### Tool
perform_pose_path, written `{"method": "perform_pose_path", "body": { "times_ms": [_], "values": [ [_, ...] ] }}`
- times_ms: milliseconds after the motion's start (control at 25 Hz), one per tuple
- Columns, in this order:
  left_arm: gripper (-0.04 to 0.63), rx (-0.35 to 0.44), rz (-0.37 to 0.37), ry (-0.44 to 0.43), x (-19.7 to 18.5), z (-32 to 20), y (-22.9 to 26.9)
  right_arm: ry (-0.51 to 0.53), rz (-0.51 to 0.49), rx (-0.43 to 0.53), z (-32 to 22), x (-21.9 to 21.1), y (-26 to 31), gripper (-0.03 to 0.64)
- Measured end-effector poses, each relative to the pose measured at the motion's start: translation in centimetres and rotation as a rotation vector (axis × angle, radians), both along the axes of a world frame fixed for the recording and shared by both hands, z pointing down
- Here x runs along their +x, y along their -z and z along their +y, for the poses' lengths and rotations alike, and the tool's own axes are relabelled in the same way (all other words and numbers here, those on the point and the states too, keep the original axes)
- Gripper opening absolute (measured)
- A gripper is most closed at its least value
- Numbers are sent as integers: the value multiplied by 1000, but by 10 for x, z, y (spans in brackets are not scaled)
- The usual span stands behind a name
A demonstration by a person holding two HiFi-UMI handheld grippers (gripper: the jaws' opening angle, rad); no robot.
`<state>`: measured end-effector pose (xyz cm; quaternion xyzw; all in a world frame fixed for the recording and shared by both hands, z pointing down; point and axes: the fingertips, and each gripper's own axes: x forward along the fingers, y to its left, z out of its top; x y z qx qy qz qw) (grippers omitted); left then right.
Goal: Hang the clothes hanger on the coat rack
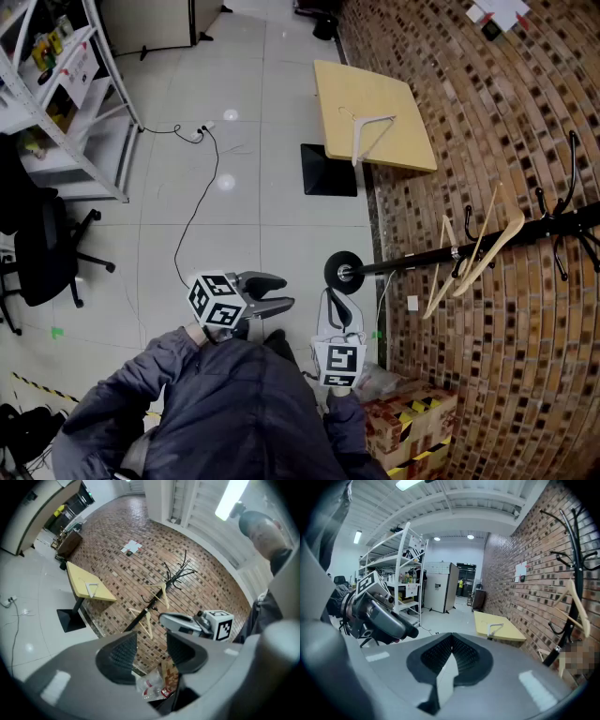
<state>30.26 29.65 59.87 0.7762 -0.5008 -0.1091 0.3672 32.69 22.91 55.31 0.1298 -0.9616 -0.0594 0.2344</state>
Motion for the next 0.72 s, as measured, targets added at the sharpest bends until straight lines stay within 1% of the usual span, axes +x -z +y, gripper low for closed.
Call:
{"method": "perform_pose_path", "body": {
  "times_ms": [200,400,520,600,720],
  "values": [
    [202,-5,17,89,-50,9,-4,88,6,-26,7,-53,-10,6],
    [202,-30,45,140,-93,-2,-23,125,23,-41,-14,-103,-29,6],
    [202,-49,56,153,-125,-25,-35,127,25,-59,-41,-136,-40,6],
    [202,-60,58,149,-149,-49,-40,115,23,-73,-66,-160,-47,6],
    [203,-70,58,107,-184,-98,-40,84,27,-87,-112,-197,-52,9]
  ]
}}
